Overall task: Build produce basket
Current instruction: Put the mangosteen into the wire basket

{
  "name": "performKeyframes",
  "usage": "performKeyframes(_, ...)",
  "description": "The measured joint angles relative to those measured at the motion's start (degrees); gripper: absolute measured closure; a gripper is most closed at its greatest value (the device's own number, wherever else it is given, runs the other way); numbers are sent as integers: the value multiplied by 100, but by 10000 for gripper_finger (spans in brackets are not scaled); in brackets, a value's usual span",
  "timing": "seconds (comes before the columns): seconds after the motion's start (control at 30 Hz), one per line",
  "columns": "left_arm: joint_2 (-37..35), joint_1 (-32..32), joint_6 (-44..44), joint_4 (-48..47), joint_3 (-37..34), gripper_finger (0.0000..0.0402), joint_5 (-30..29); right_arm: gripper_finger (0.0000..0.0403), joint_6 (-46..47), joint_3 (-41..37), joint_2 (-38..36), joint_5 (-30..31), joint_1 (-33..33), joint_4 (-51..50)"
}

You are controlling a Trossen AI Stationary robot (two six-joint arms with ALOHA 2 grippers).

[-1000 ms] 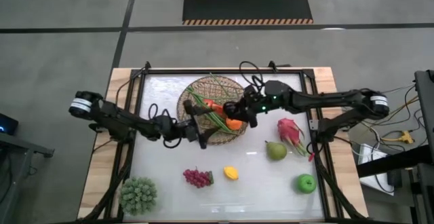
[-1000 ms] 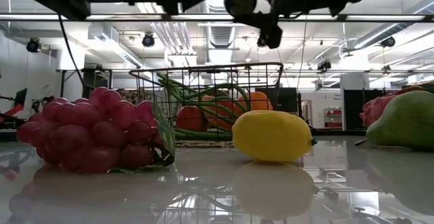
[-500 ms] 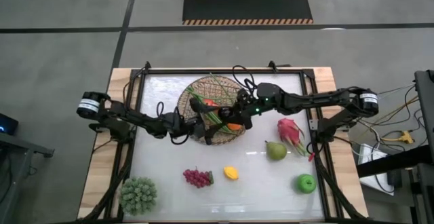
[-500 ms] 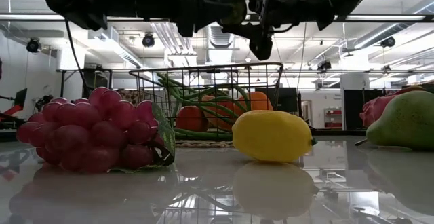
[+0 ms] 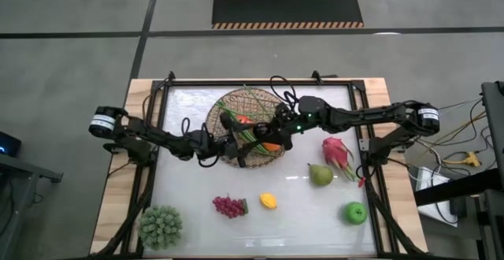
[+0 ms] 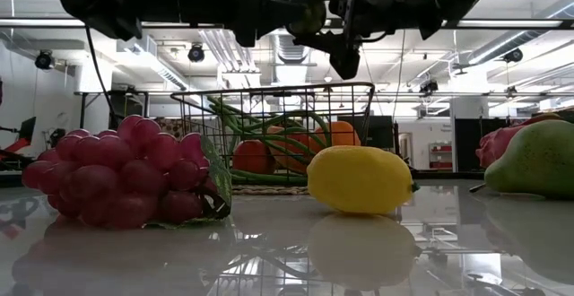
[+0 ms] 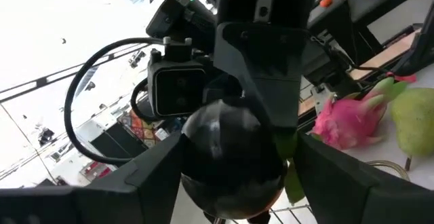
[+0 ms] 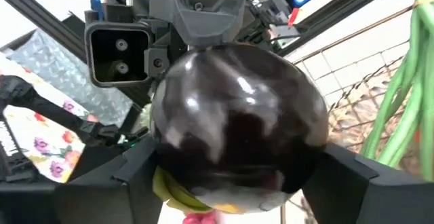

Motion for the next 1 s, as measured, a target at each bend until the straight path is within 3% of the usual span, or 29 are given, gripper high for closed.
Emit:
performKeyframes(0.3, -36, 17, -667, 35, -54, 162, -105, 46, -177, 4, -86, 43, -11, -12)
performKeyframes(0.63, -336, 15, -2627, -158, -217, 162, -150, 37, -741, 36, -784, 154, -235, -353)
performKeyframes(0.87, -875, 96, -4581, -887, -256, 162, -166, 37, -2464, 111, -1430, 246, -139, -1021)
performKeyframes(1.0, -1170, 178, -5595, -1345, -251, 162, -169, 37, -3886, 324, -1523, 1129, 315, -1760)
